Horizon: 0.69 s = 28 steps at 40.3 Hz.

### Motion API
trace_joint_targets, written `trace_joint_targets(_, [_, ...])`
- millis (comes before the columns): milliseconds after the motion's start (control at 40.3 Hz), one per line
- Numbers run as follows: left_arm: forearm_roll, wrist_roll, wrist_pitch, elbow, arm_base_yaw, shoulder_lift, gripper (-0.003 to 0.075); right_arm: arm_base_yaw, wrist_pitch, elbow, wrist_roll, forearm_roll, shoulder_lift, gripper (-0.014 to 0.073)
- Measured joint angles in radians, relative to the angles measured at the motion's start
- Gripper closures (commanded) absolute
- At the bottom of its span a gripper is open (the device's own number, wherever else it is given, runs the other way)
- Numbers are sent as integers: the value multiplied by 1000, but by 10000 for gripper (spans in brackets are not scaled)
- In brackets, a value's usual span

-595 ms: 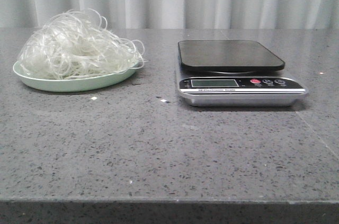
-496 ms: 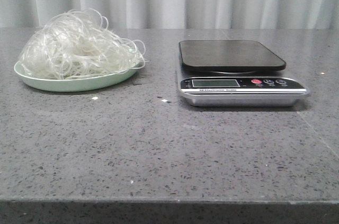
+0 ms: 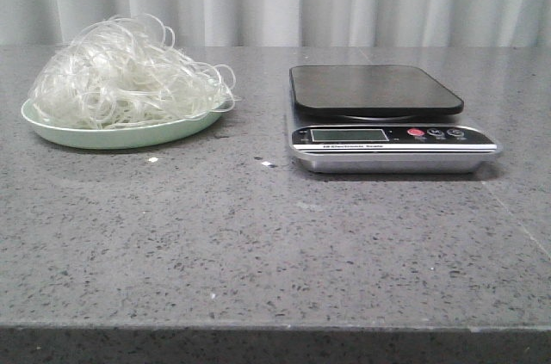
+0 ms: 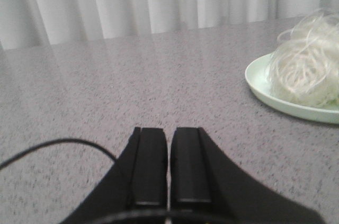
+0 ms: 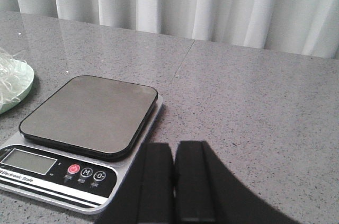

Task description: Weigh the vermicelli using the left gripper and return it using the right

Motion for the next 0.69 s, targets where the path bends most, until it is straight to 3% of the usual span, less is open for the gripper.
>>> trace_joint_targets(298, [-6, 0, -25, 23, 4, -38, 575, 0, 0, 0, 0, 0, -2, 442])
trace_joint_targets(695, [-32, 0, -76, 23, -67, -38, 575, 0, 0, 0, 0, 0, -2, 442])
